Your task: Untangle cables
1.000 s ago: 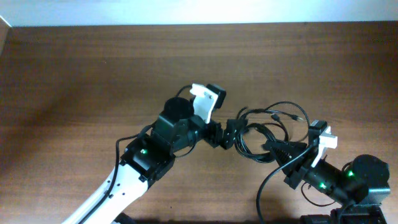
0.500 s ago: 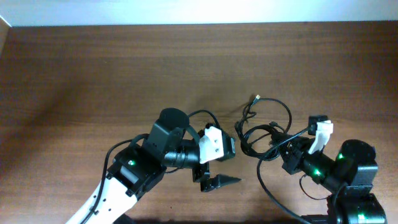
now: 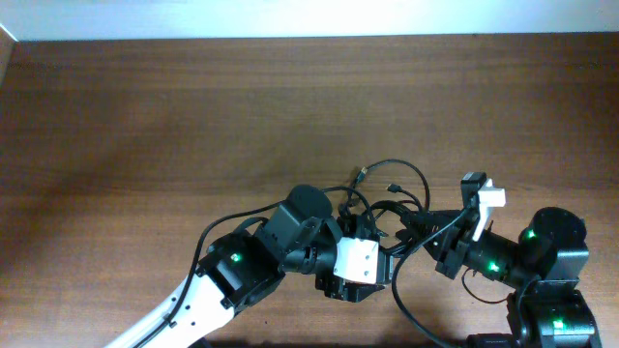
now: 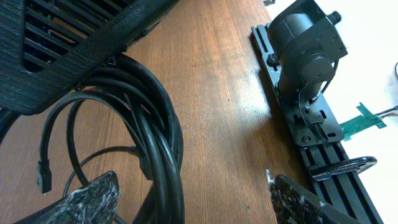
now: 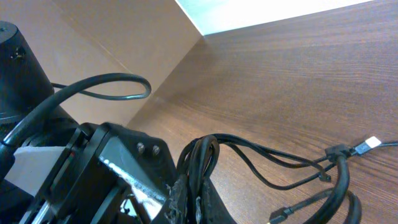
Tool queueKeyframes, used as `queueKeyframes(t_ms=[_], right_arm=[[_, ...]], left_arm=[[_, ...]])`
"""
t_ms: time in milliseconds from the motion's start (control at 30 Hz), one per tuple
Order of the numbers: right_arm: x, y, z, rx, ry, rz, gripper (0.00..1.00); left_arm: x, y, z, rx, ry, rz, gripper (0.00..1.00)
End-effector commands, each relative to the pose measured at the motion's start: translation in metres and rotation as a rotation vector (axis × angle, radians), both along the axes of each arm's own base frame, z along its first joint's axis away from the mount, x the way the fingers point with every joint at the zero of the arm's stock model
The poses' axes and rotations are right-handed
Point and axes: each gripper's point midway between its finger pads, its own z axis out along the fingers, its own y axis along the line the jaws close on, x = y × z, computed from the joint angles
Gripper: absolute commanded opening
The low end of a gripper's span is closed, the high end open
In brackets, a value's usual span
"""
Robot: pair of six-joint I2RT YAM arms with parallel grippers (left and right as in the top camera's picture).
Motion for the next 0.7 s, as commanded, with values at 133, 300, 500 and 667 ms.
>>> queueKeyframes(t_ms=[133, 300, 500, 667], right_arm=[[-0.006, 0.004, 0.009, 0.011, -0.038, 0.045, 0.04], [-0.006, 0.004, 0.009, 0.011, -0.037, 0.044, 0.04], [0.004, -0.003, 0.005, -0.016, -0.036, -0.024, 0.04], [0.012, -0.01, 0.0, -0.042, -0.026, -0.086, 0.13]], left_arm=[[-0.001, -0.001, -0.002, 0.003, -0.004, -0.008, 0.27], [-0.001, -0.001, -0.002, 0.003, -0.004, -0.008, 0.0], [0.001, -0.006, 0.006, -0.039, 0.077, 0.04, 0.0], [-0.025, -0.017, 0.035, -0.177, 0.132, -0.124, 0.0]])
